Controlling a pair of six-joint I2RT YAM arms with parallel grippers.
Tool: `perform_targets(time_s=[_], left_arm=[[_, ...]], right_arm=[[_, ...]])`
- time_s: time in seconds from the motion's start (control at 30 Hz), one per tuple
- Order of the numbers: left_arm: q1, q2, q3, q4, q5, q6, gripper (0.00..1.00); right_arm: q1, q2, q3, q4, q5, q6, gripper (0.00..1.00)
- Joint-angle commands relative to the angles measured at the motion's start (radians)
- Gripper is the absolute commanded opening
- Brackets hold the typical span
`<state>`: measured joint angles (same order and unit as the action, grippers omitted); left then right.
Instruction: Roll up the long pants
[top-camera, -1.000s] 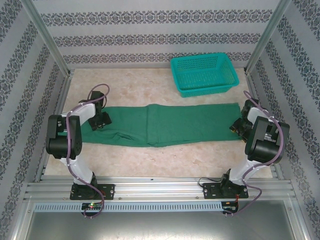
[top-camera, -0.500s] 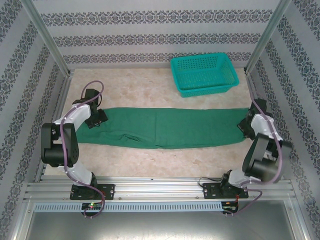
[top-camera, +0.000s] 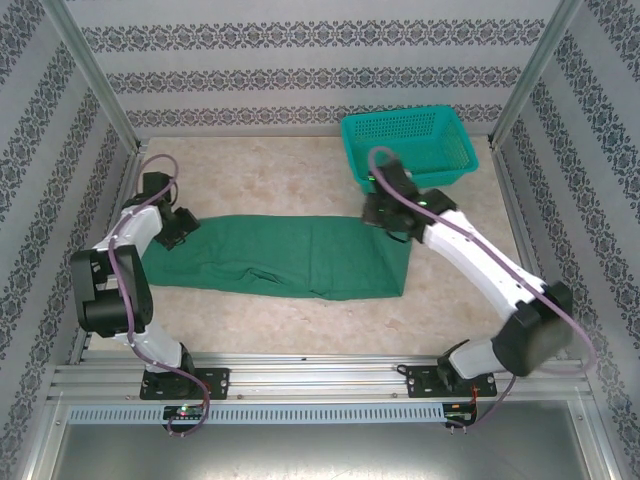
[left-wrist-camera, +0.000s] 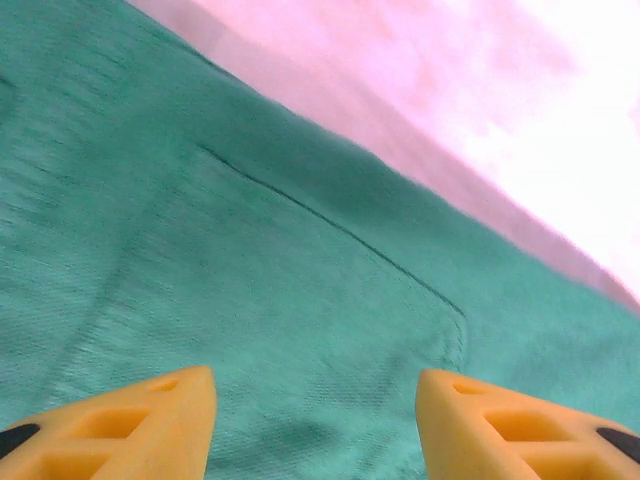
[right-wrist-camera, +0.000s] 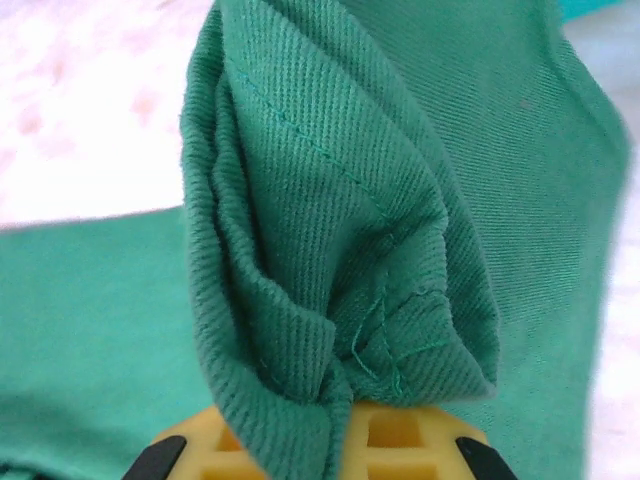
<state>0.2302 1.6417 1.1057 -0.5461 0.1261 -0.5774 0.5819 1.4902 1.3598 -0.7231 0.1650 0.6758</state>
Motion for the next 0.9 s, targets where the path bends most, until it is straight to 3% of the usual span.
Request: perform_targets(time_s=[0.0, 0.33, 0.37, 0.43, 0.5, 0.57, 0.73, 0.87], left_arm=[[0.061, -0.064, -0.012, 0.043, 0.049, -0.042, 0.55], [0.092, -0.093, -0.056, 0.075, 0.094, -0.037, 0.55], [0.092, -0.088, -0.053, 0.074, 0.107, -0.035, 0.55], [0.092, -0.077, -0.054, 0.082, 0.153, -0.037, 0.55], [0.089, -0.077, -0.057, 0.083, 0.182, -0.027, 0.55], [0.071, -0.070, -0.050, 0.079, 0.208, -0.004, 0.56], [-0.024, 0.003, -0.022, 0.059, 0.225, 0.060, 0.59], [-0.042, 0.081, -0.030, 0.067, 0.227, 0.086, 0.64]], right_arm=[[0.112, 0.138, 0.165, -0.059, -0.003, 0.001, 0.00], [0.354, 0.744, 0.990, -0.284, -0.147, -0.077, 0.00], [0.365, 0.792, 1.059, -0.305, -0.183, -0.074, 0.04], [0.377, 0.866, 1.136, -0.308, -0.319, -0.045, 0.62], [0.375, 0.863, 1.094, -0.294, -0.385, -0.011, 0.77], [0.371, 0.786, 0.975, -0.268, -0.352, -0.006, 0.97], [0.263, 0.447, 0.406, 0.014, -0.323, 0.057, 0.98], [0.198, 0.342, 0.234, 0.078, -0.311, 0.081, 0.98]])
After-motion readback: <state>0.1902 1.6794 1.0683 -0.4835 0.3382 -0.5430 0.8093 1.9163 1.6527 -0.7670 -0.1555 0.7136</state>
